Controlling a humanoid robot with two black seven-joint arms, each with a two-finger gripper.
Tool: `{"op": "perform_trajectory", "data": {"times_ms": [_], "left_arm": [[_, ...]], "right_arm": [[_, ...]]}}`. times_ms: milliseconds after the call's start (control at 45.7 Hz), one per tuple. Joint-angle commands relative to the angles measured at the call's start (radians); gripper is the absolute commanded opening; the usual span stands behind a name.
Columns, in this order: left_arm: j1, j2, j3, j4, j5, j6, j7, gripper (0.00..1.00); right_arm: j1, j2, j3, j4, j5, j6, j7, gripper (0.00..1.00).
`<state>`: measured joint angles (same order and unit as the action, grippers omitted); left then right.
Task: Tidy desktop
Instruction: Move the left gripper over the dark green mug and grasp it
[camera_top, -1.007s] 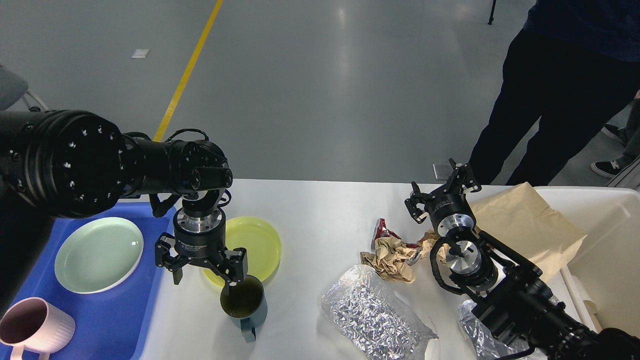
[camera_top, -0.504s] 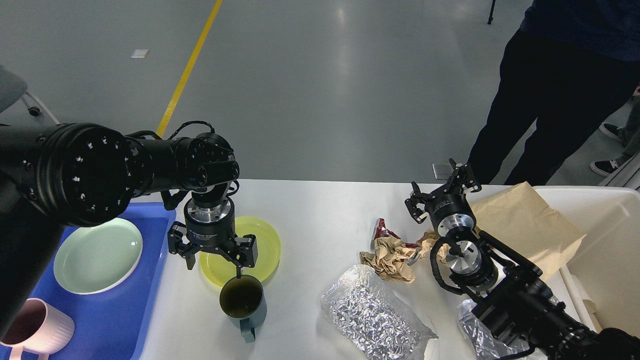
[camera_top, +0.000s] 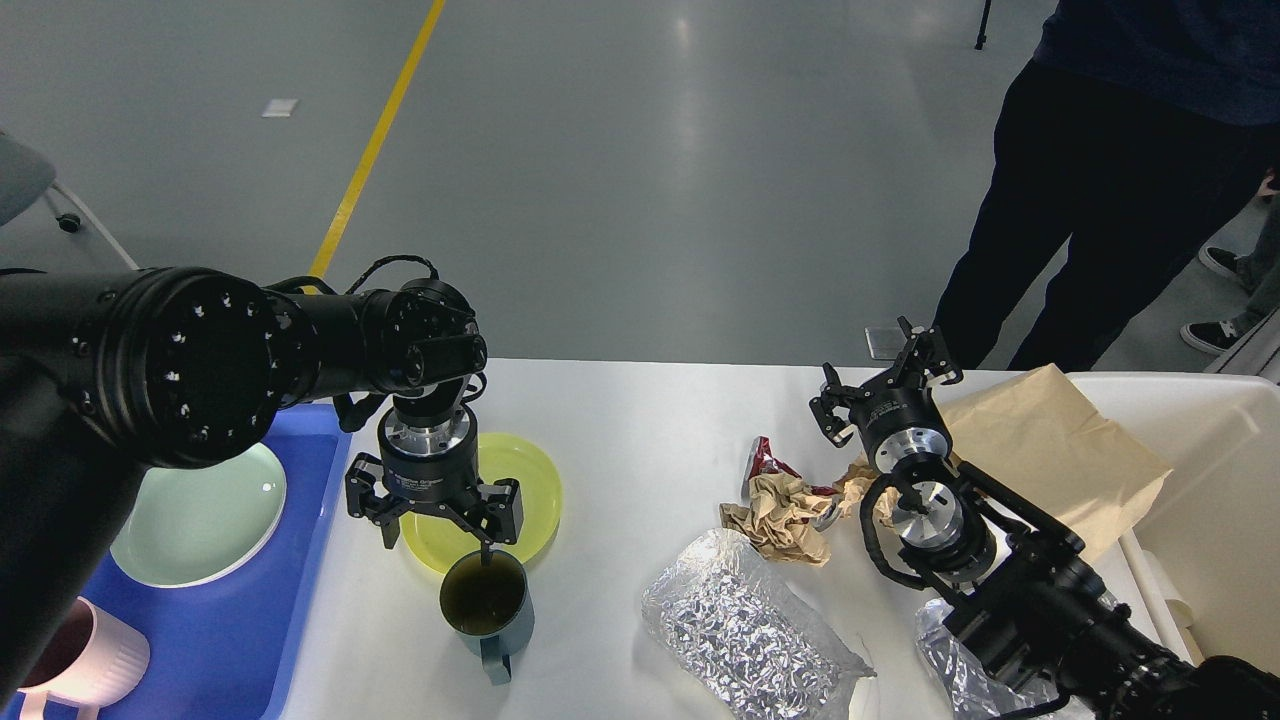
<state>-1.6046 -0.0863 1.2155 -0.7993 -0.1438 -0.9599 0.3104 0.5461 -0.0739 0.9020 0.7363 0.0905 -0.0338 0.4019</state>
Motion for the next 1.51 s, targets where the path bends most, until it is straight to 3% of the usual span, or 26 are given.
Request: {"op": "perform_trajectory", "data": {"times_ms": [0, 109, 1182, 1489], "left_arm": [[0.028, 0.0, -0.045, -0.001, -0.01, 0.0, -0.019, 0.97], [0.034, -0.001, -0.128, -0.001, -0.007, 0.0, -0.025, 0.97], [0.064, 0.005, -0.021, 0.012, 0.009, 0.0, -0.008, 0.97], [0.092, -0.001, -0.016, 0.026, 0.01, 0.0, -0.005, 0.91]], "right_arm": [[0.0, 0.0, 0.0, 0.0, 0.0, 0.0, 0.0, 1.0], [0.0, 0.0, 0.0, 0.0, 0.0, 0.0, 0.0, 1.0], [0.0, 0.0, 0.0, 0.0, 0.0, 0.0, 0.0, 1.0], [0.0, -0.001, 0.0, 0.0, 0.0, 0.0, 0.0, 1.0]]}}
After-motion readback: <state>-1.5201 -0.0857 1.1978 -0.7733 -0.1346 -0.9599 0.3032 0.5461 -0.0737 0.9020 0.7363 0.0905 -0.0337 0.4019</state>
